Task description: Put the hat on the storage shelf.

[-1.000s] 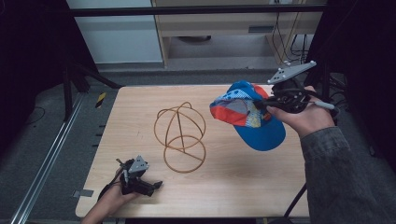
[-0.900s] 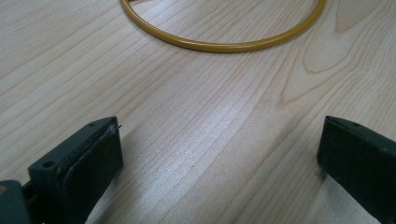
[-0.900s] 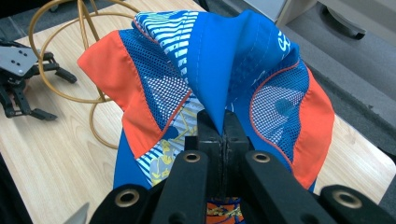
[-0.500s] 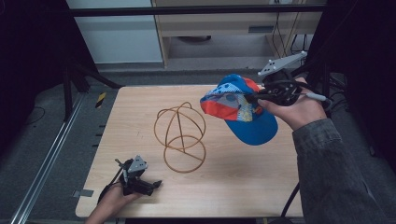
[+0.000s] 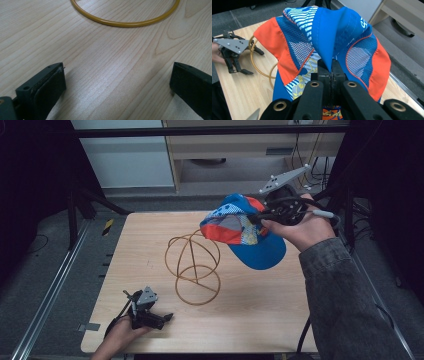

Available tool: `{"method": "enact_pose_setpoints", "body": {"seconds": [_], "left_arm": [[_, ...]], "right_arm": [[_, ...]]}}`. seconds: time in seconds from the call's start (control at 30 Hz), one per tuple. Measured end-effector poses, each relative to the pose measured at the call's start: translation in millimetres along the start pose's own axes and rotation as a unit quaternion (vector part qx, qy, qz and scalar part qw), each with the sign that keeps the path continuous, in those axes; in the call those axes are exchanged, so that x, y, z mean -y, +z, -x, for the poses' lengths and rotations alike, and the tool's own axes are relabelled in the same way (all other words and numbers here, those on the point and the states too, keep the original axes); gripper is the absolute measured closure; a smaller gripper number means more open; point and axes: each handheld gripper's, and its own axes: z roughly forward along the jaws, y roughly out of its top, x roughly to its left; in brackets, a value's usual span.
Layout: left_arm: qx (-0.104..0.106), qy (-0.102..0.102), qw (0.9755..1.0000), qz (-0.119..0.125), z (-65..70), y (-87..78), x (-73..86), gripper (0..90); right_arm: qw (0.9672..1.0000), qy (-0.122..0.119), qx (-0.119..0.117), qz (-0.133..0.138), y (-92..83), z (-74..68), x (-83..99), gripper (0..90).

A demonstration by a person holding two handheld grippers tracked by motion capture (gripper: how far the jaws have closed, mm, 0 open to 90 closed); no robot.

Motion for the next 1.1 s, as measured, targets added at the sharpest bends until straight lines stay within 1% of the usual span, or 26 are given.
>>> {"method": "enact_pose_setpoints", "body": {"seconds": [0.03,0.17,0.27,0.43,0.47,0.53,0.67,0.77,0.8,0.87,0.93,1.0,1.03,1.07,1.1], "left_arm": [[0.0,0.0,1.0,0.0,0.0,0.0,0.0,0.0],[0.0,0.0,1.0,0.0,0.0,0.0,0.0,0.0],[0.0,0.0,1.0,0.0,0.0,0.0,0.0,0.0],[-0.001,0.001,1.0,0.0,0.0,0.0,0.0,0.0],[-0.001,0.001,1.0,0.0,-0.1,0.0,0.0,0.0],[-0.001,0.0,1.0,0.0,-0.1,0.0,0.0,0.0],[0.0,0.0,1.0,0.0,0.0,0.0,0.0,0.0],[0.0,0.0,1.0,0.0,0.0,0.0,0.0,0.0],[0.0,0.0,1.0,0.0,0.1,0.0,0.0,0.0],[0.0,0.0,1.0,0.0,0.1,0.0,0.0,0.0],[-0.001,0.001,1.0,0.0,-0.1,0.0,0.0,0.0],[-0.001,0.001,1.0,0.0,-0.1,0.0,0.0,0.0],[0.0,0.001,1.0,0.0,-0.1,0.0,0.0,0.0],[0.0,0.001,1.0,0.0,-0.1,0.0,0.0,0.0],[0.0,0.001,1.0,0.0,-0.1,0.0,0.0,0.0]], "right_arm": [[1.0,-0.001,-0.002,0.004,2.3,-1.4,-4.1,89.6],[0.9999,-0.007,-0.008,0.005,9.9,-6.5,-13.3,89.6],[0.9998,-0.011,-0.013,0.008,14.2,-9.3,-17.4,89.6],[0.9995,-0.016,-0.025,0.005,29.4,-13.8,-26.7,89.6],[0.9994,-0.02,-0.029,0.004,35.0,-16.2,-30.8,89.6],[0.9992,-0.024,-0.031,0.005,37.7,-18.2,-35.7,89.6],[0.999,-0.024,-0.035,0.014,40.7,-20.0,-46.3,89.6],[0.9989,-0.025,-0.039,0.012,43.4,-21.9,-51.5,89.6],[0.9986,-0.03,-0.043,0.01,49.0,-24.0,-56.8,89.6],[0.9985,-0.031,-0.044,0.009,51.0,-25.0,-58.5,89.6],[0.9981,-0.034,-0.052,0.005,59.5,-28.3,-64.2,89.6],[0.9979,-0.036,-0.054,0.003,62.3,-29.5,-66.0,89.6],[0.9975,-0.038,-0.059,0.002,68.4,-32.4,-69.3,89.6],[0.9975,-0.038,-0.059,0.002,68.4,-32.4,-69.3,89.6],[0.9971,-0.04,-0.065,-0.001,75.1,-35.7,-72.3,89.6]]}}
